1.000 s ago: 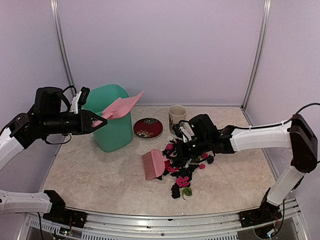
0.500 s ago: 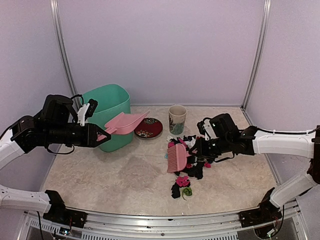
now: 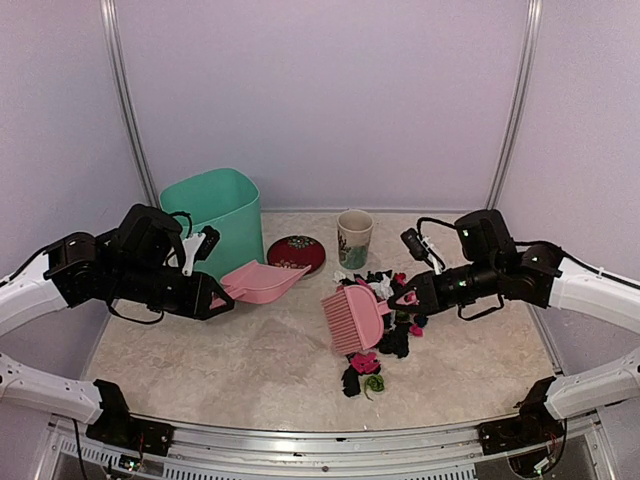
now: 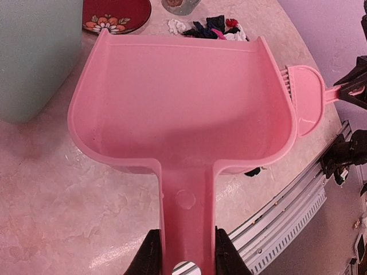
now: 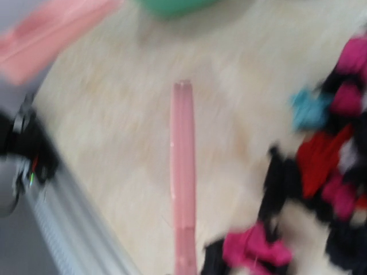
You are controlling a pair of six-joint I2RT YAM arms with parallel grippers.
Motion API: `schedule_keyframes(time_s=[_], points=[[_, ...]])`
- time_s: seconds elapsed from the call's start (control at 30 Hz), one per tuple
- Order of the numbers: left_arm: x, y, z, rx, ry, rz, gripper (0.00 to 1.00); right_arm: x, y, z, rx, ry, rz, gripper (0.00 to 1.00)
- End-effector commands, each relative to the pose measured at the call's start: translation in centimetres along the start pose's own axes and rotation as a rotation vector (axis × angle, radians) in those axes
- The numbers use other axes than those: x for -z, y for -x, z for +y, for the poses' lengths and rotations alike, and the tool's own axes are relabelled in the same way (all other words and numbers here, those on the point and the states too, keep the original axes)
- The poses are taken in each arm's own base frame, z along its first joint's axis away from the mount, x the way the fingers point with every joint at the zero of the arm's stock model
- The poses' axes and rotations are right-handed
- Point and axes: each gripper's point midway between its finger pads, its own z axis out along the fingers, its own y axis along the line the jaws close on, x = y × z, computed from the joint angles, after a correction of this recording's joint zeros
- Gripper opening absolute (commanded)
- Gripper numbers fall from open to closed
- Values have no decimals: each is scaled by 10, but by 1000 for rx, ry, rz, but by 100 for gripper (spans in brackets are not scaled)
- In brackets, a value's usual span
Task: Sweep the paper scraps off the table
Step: Sweep the paper scraps at the center of the board.
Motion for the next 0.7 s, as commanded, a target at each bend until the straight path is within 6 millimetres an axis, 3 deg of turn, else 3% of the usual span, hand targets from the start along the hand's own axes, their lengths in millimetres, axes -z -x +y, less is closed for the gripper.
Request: schedule_keyframes(time_s=[0.0, 0.13, 0.27, 0.47, 0.57, 0.67], points=[[0, -13, 8, -7, 54, 40, 0, 6, -53, 26, 62, 140, 206, 0], [1, -19, 8, -14, 53, 54, 0, -6, -83, 34, 86, 168, 317, 0], [-5, -35, 10, -7, 40, 96, 0, -19, -91, 18, 107, 77, 367, 0], [-18, -56, 11, -20, 62, 136, 0, -19, -68, -9, 190, -133, 349, 0], [-25, -66, 9, -45, 72, 158, 0, -6, -55, -26, 238, -271, 332, 0], [-35, -78, 5, -76, 80, 186, 0, 8, -37, -26, 282, -325, 269, 0]])
